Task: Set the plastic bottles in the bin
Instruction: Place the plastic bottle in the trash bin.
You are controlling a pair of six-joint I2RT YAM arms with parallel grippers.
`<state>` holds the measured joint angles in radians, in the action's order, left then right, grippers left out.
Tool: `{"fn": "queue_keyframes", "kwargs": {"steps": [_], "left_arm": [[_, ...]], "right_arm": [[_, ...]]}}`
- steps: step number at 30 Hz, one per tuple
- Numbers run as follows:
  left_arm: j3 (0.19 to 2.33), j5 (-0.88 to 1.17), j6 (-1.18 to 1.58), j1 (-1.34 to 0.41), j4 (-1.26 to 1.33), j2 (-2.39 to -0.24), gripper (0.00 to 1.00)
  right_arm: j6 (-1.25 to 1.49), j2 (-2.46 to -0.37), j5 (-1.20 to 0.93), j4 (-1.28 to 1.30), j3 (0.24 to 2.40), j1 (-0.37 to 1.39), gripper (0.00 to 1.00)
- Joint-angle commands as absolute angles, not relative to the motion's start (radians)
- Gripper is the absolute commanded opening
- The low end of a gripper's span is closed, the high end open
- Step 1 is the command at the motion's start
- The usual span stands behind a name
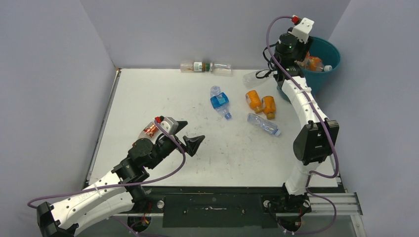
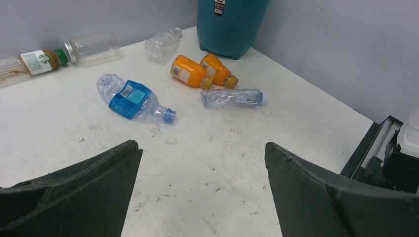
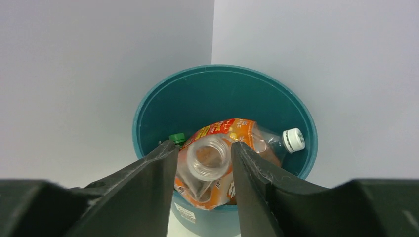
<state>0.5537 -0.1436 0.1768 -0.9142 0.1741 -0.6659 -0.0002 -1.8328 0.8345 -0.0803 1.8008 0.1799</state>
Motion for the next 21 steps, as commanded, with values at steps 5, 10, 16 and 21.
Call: {"fn": "queue_keyframes", "kwargs": {"steps": [5, 10, 16, 21], "left_arm": [[0.569, -0.126, 0.187, -0.908, 0.218, -0.659, 0.96], [0.571, -0.130, 0.187, -0.911, 0.213, -0.662, 0.96], [0.582, -0.154, 0.180, -0.908, 0.195, -0.666, 0.96], [0.588, -0.199, 0.163, -0.909, 0.164, -0.653, 0.96]], "right_arm": [[0.066, -1.734, 0.797, -0.043, 1.814, 0.142, 0.71], [0.093, -1.688, 0.776, -0.031, 1.818, 0.156, 0.80], [0.013, -1.589, 0.757, -0.061, 1.823, 0.318, 0.87], [0.106, -1.487, 0.484, 0.023, 1.754, 0.428, 1.00]]}}
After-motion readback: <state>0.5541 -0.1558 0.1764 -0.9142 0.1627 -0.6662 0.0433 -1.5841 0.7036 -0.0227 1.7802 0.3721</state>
